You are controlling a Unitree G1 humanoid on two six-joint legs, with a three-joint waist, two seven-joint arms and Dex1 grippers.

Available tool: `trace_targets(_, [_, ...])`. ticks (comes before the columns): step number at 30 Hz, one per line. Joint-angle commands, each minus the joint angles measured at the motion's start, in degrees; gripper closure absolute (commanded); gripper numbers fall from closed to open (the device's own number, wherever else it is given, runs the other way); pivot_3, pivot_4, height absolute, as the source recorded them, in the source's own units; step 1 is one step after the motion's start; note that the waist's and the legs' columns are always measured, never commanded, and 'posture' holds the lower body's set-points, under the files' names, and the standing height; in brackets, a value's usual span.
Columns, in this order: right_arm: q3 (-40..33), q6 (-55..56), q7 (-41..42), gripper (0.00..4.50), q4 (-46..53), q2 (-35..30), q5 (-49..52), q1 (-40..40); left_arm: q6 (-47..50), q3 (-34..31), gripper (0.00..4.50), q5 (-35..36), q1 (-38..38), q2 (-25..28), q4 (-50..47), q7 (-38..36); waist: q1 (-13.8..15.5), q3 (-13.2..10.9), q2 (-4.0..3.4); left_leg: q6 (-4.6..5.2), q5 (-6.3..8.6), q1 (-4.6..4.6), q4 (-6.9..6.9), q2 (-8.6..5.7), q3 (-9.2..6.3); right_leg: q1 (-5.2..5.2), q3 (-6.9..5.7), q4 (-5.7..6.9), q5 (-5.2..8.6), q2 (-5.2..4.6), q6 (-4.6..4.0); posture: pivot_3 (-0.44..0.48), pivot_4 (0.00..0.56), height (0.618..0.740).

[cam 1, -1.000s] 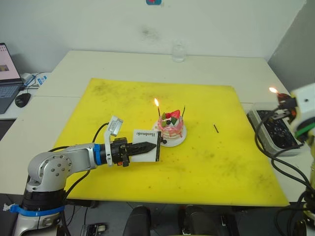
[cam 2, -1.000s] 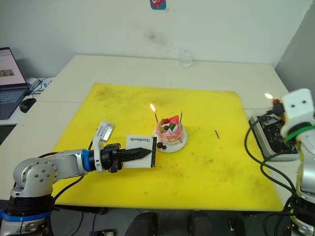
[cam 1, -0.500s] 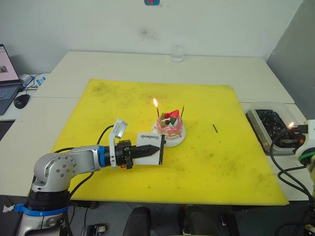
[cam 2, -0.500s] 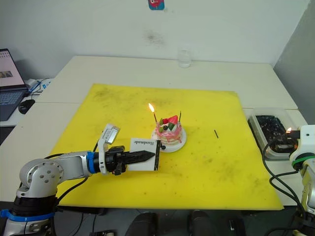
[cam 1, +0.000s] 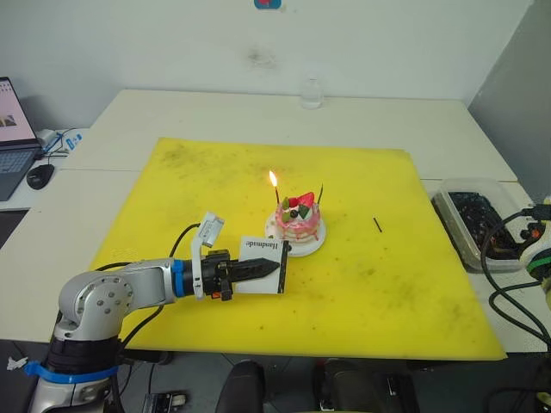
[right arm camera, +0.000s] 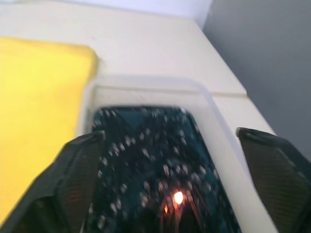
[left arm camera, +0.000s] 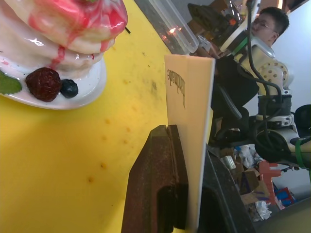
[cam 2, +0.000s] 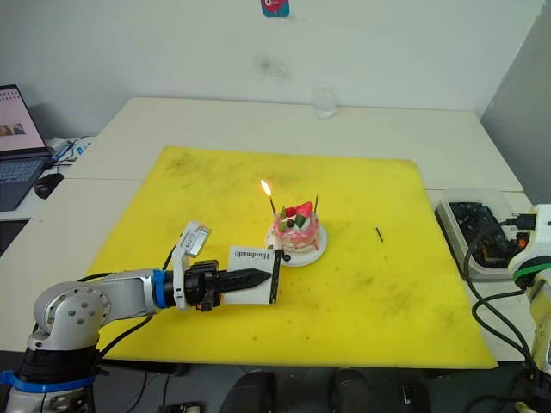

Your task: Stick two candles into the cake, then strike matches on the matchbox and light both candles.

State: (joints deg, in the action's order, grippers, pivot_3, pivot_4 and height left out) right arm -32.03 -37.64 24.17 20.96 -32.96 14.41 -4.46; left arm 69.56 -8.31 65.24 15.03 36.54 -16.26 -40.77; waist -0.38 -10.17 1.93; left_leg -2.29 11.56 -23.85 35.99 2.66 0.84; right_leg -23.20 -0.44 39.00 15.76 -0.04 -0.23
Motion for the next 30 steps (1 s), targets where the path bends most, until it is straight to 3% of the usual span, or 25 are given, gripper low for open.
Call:
trace_targets(1, [6.64, 4.11, 5.65, 0.02, 8.85, -1.31, 2.35, 2.27, -1.01, -1.08, 4.50, 0.99, -0.22, 0.03, -1.82, -0.45, -0.18, 0.00, 0.01, 0.00, 0.00, 0.00, 0.00, 0.04, -0.02, 0.00, 0.01, -0.01, 0.00, 0.00, 0.00, 0.000, 0.150, 0.740])
trace_targets(5, [14.39, 7.33, 5.46, 0.02, 8.17, 2.09, 1.84, 2.46, -1.38, -1.12, 4.50, 1.15, -0.48, -0.41, -2.77, 0.41, -0.13, 0.01, 0.02, 0.00, 0.00, 0.01, 0.01, 0.07, -0.10, 0.02, -0.08, 0.00, 0.00, -0.01, 0.00, 0.000, 0.150, 0.740])
trace_targets(11, [21.67, 13.41, 1.02, 0.02, -3.04, 7.31, -2.89, -2.30, -1.69, -1.54, 4.50, 1.74, -1.08, -0.78, -4.08, 1.74, -0.09, 0.00, 0.00, 0.00, 0.00, 0.00, 0.04, 0.02, -0.12, 0.01, 0.01, 0.01, -0.01, -0.02, 0.01, 0.000, 0.150, 0.740])
trace_targets(19, [25.33, 17.84, -4.67, 0.02, -12.27, 13.32, -6.53, -5.76, -2.31, -1.66, 4.50, 1.46, -1.20, -0.72, -4.52, 2.50, -0.07, -0.01, 0.00, 0.00, 0.00, -0.04, 0.02, 0.02, -0.14, -0.01, -0.01, -0.01, -0.01, -0.02, 0.01, 0.000, 0.150, 0.740])
trace_targets(25, [26.41, 15.22, -7.13, 0.02, -14.16, 15.46, -7.32, -6.54, -2.33, -2.09, 4.50, 1.37, -1.68, -0.12, -4.62, 2.46, -0.08, 0.00, 0.00, 0.00, 0.00, -0.02, 0.02, 0.03, -0.15, -0.01, -0.01, 0.02, -0.01, -0.02, 0.01, 0.000, 0.150, 0.740])
trace_targets(28, [27.06, 11.91, -8.78, 0.60, -13.83, 15.84, -7.77, -7.12, -2.24, -2.27, 4.50, 1.26, -1.64, 0.20, -4.45, 2.38, -0.08, 0.00, 0.00, 0.00, 0.00, -0.01, 0.03, 0.04, -0.14, 0.00, 0.00, 0.02, -0.02, -0.02, 0.01, 0.000, 0.150, 0.740])
trace_targets(30, [27.34, 8.75, -9.52, 1.32, -13.40, 16.01, -7.70, -7.78, -2.26, -2.33, 4.50, 1.15, -1.62, 0.38, -4.29, 2.27, -0.08, 0.00, 0.00, 0.00, 0.00, 0.00, 0.04, 0.04, -0.15, 0.01, 0.00, 0.03, -0.02, -0.02, 0.00, 0.000, 0.150, 0.740])
